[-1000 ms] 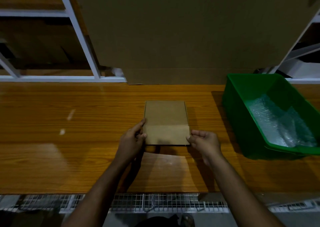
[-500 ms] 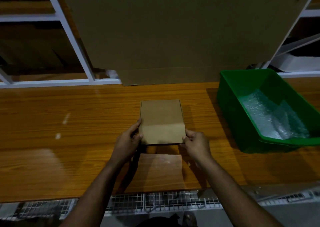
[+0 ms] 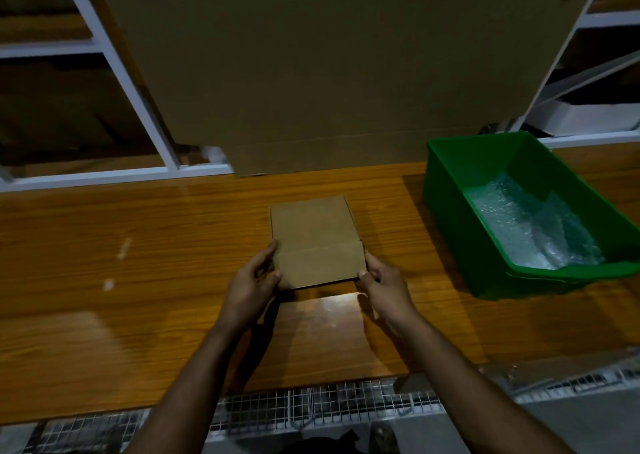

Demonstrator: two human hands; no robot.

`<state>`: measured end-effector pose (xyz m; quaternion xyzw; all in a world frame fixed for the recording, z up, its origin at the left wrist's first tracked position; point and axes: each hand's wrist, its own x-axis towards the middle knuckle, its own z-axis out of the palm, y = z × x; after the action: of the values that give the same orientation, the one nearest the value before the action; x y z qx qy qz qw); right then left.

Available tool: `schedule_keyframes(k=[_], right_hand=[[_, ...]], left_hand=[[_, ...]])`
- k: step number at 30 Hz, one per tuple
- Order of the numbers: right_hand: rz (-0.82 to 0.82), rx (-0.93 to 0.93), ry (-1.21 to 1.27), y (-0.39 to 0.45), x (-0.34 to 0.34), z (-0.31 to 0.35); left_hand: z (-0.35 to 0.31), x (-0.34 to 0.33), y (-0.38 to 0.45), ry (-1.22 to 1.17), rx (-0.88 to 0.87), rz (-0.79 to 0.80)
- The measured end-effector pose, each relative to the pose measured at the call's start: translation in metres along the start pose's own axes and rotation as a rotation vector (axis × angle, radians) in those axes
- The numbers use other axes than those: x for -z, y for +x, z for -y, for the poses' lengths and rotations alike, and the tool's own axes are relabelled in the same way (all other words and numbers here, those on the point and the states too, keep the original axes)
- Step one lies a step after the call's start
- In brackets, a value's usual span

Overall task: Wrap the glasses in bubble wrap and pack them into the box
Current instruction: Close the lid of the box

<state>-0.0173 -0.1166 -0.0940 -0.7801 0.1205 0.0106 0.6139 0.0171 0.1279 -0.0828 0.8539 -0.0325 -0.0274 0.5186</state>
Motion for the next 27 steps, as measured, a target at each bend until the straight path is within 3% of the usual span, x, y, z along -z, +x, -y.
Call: schedule_keyframes(k=[7,14,18,21,27], right_hand=[[0.034,0.066,-0.104,0.013,0.014,0.003],[0.068,0.209,-0.072,0.009,0.032,0.025],[-0.057,0.322,-0.166,0.012,0.051,0.052],[-0.128,0.385,-0.272,0.02,0.059,0.069],[-0.074,0.357,-0.401,0.037,0.073,0.084]], left_hand=[[0.01,0.004,-0.003,-0.152,-0.026,0.062],[-0.013,0.011,-0.004,-0.142,-0.076,-0.142],[-0.037,0.026,-0.002,-0.19,-0.077,-0.234],[-0.05,0.031,0.003,-0.226,-0.08,-0.179],[-0.052,0.026,0.023,-0.046,-0.136,-0.088]])
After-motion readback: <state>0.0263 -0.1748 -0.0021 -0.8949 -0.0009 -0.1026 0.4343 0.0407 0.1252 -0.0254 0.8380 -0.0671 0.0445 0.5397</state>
